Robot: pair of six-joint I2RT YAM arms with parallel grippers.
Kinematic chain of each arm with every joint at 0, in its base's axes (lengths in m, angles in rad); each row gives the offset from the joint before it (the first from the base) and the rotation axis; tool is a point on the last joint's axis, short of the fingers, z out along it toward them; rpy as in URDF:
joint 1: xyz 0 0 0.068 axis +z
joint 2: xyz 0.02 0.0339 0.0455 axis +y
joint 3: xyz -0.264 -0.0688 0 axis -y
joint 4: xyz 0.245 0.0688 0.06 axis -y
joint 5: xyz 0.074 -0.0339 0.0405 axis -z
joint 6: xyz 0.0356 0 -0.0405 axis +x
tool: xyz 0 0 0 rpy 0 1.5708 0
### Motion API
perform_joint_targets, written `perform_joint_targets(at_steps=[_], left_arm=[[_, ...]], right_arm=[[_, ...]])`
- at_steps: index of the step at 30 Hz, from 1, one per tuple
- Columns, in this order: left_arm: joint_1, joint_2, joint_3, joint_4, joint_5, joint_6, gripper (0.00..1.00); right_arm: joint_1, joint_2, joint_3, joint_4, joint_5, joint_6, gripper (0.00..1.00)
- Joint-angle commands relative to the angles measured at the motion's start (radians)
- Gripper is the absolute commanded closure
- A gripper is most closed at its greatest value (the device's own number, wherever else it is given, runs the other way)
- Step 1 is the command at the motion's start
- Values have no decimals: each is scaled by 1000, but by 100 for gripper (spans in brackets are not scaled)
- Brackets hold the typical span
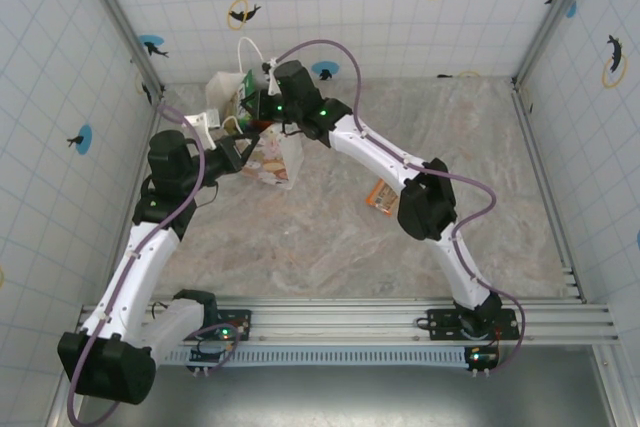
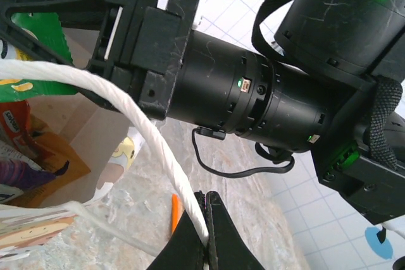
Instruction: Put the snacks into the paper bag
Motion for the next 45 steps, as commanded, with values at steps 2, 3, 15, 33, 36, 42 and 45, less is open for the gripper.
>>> perform_joint_targets(at_steps=[2, 3, 15, 33, 36, 42, 45], left_arm=[[-17, -40, -16, 46, 24, -23, 100], [-18, -42, -22, 48, 24, -24, 100], [-21, -45, -11, 10, 5, 15, 100], [-21, -26, 16, -45, -24, 58, 100], [-21, -28, 16, -51, -28, 63, 100], [-21, -31, 23, -55, -28, 71, 100], [-21, -29, 26, -58, -25, 74, 100]], right_arm=[[-9, -23, 27, -62, 46, -12, 93], [-11, -27, 19, -77, 58, -14, 95], [-14, -124, -54, -358, 148, -46, 100], [-19, -204, 16, -393, 110, -181, 59], [-22, -230, 6, -326, 77, -212, 57], [-42, -215, -5, -293, 66, -219, 56], [-50, -190, -6, -277, 43, -220, 54]])
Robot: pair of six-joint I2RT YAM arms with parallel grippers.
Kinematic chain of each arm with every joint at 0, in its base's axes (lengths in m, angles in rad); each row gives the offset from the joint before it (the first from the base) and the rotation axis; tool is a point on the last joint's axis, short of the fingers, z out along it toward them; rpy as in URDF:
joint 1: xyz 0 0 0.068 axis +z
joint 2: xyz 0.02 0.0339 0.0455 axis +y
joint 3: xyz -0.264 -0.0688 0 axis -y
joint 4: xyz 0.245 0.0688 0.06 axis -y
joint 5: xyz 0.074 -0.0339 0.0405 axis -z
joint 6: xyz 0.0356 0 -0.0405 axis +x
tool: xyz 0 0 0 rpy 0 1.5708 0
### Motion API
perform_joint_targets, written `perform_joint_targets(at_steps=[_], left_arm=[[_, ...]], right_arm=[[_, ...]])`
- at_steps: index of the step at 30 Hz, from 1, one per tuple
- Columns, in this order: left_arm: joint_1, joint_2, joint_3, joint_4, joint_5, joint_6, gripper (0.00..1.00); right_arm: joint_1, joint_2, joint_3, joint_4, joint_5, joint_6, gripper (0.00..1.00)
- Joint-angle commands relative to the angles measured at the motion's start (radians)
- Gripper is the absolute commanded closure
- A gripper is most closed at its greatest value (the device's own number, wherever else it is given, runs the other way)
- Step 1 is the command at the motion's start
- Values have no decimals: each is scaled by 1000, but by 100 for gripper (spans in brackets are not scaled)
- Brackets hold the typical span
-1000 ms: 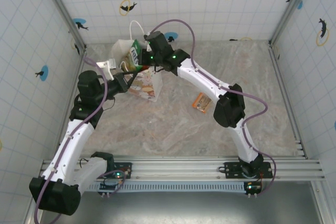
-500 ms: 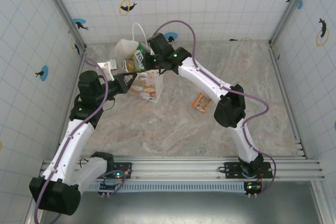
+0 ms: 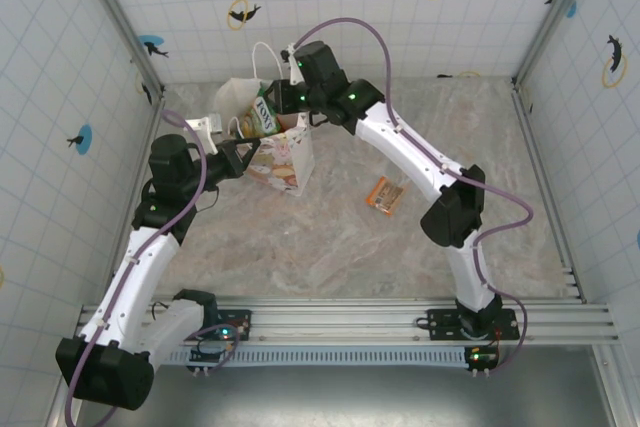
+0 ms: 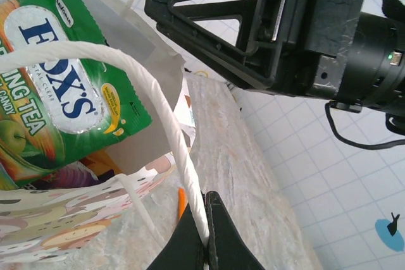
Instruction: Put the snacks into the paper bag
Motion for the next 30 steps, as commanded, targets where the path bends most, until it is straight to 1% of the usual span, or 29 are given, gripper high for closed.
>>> perform_joint_targets(at_steps=[1, 9, 14, 16, 18, 22, 25, 26, 30], left_arm=[[-7, 0, 36, -21, 1, 32, 100], [-7, 0, 36, -23, 2, 35, 100], [-7, 3, 35, -21, 3, 36, 100], [-7, 4, 37, -20, 7, 35, 100], [-7, 3, 37, -20, 5, 36, 100], [-6, -1, 33, -22, -1, 36, 100], [-7, -1, 32, -23, -4, 35, 100], [-6, 0, 32, -23, -4, 35, 100], [-6, -1, 30, -24, -7, 36, 100]], right_arm=[[-10, 17, 5, 54, -48, -12, 54], [-9, 88, 7, 128, -139, 37, 56], [-4, 113, 9, 137, -135, 46, 59], [-4, 119, 9, 128, -115, 46, 63], [-5, 120, 9, 112, -86, 42, 70], [-6, 115, 11, 51, 10, 25, 86], [-7, 110, 11, -7, 60, 20, 98], [-7, 110, 11, -28, 81, 18, 100], [-3, 114, 11, -116, 125, 14, 100]])
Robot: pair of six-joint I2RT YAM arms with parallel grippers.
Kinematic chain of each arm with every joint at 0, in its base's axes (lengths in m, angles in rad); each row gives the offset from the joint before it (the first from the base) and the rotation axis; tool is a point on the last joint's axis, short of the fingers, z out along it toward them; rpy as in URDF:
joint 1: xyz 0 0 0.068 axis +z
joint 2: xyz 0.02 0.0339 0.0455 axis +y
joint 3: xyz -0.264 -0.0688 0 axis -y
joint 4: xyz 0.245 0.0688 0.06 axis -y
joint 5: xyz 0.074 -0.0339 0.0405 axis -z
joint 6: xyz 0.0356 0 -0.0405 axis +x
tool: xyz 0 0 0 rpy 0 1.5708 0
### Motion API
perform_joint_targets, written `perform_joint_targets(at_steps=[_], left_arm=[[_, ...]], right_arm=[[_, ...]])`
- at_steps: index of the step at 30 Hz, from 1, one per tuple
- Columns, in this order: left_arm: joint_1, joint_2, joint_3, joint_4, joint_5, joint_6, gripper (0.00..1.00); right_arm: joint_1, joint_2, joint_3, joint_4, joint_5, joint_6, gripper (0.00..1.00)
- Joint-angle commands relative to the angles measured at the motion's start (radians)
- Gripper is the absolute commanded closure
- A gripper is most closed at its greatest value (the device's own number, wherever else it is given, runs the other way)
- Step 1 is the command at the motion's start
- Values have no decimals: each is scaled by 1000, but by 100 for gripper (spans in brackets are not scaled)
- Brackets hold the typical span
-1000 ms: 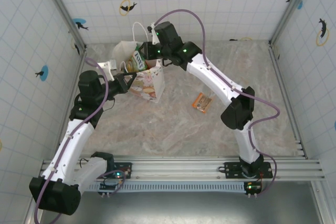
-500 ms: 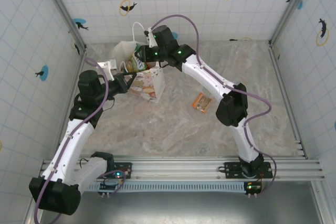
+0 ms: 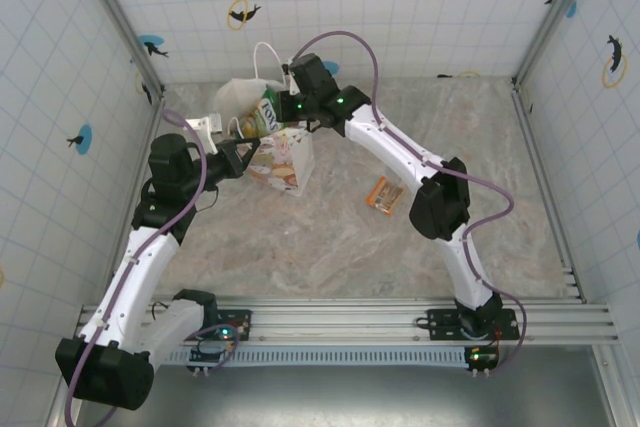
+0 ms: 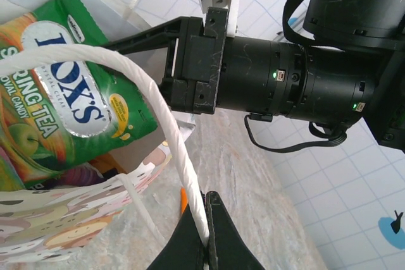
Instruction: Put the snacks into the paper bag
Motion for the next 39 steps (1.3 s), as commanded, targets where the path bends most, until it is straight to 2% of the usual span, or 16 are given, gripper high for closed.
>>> perform_joint_targets(at_steps=[1, 7, 12, 16, 20, 24, 28, 30, 34, 36, 39], left_arm=[[-7, 0, 27, -12, -6, 25, 100], [-7, 1, 27, -17, -12, 29, 100], [-7, 3, 30, -21, -11, 30, 100], [-7, 5, 30, -18, -7, 30, 100], [-7, 9, 30, -14, 0, 31, 100], [-6, 6, 29, -14, -5, 30, 100], [-7, 2, 30, -17, -12, 33, 100], [-7, -1, 30, -21, -16, 33, 92], [-7, -13, 23, -28, -42, 27, 63], [-7, -20, 20, -36, -57, 26, 57], [-6, -26, 15, -59, -77, 29, 53]], right_arm=[[9, 5, 11, -127, 73, -12, 100], [3, 27, 14, -231, 99, -12, 100], [-1, 45, 59, -240, 87, -17, 99], [-6, 16, 58, -141, -1, -29, 79], [-14, -29, 50, 3, -94, -34, 65], [-15, -71, 49, 82, -113, -36, 59], [-12, -124, 45, 101, -105, -51, 57], [-7, -161, 20, 97, -86, -65, 57], [-2, -265, -103, 95, -46, -84, 56], [-3, -315, -173, 83, -29, -87, 56], [-2, -391, -299, 61, -4, -84, 55]])
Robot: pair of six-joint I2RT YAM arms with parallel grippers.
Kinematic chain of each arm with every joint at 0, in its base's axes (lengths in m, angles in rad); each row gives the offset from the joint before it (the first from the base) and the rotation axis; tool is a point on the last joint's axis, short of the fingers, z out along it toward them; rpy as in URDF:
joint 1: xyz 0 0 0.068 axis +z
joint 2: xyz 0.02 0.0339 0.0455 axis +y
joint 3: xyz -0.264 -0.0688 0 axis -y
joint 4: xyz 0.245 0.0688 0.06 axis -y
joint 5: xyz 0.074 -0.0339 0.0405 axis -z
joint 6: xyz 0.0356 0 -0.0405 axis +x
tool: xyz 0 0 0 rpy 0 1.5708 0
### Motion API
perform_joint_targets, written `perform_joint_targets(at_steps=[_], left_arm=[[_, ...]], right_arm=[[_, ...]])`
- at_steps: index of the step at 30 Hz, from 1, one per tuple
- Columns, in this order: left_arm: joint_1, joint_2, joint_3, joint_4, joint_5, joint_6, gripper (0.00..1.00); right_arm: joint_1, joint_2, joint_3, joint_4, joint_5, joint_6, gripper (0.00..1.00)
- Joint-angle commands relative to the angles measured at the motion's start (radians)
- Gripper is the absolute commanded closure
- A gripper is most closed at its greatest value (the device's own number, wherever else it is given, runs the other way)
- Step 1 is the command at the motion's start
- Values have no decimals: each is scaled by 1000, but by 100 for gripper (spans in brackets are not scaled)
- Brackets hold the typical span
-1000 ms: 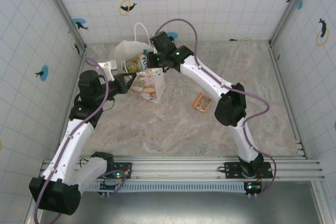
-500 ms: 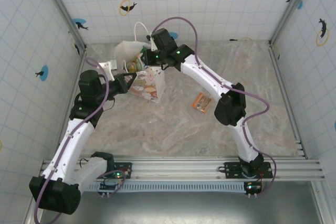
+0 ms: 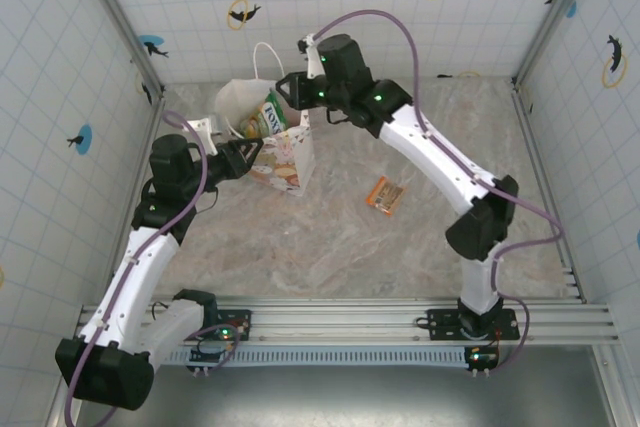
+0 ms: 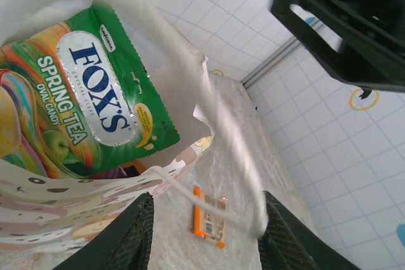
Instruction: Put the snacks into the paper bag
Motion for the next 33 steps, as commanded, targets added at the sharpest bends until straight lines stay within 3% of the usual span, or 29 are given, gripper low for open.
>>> perform_joint_targets(at_steps=[1, 7, 19, 24, 33], left_arm=[[-6, -24, 9, -32, -29, 11, 53], [-6, -38, -25, -44, -23, 8, 52], [-6, -34, -34, -47, -16, 14, 52], [-6, -31, -35, -48, -12, 13, 52], [-7, -33, -35, -51, -17, 12, 53]], right_arm=[[4, -81, -141, -20, 51, -8, 54], [-24, -243, -463, -32, 123, 62, 53], [-177, -456, -1029, -65, 142, 252, 52], [-259, -482, -1149, -7, 102, 261, 55], [-336, -407, -1192, 83, 26, 237, 59]])
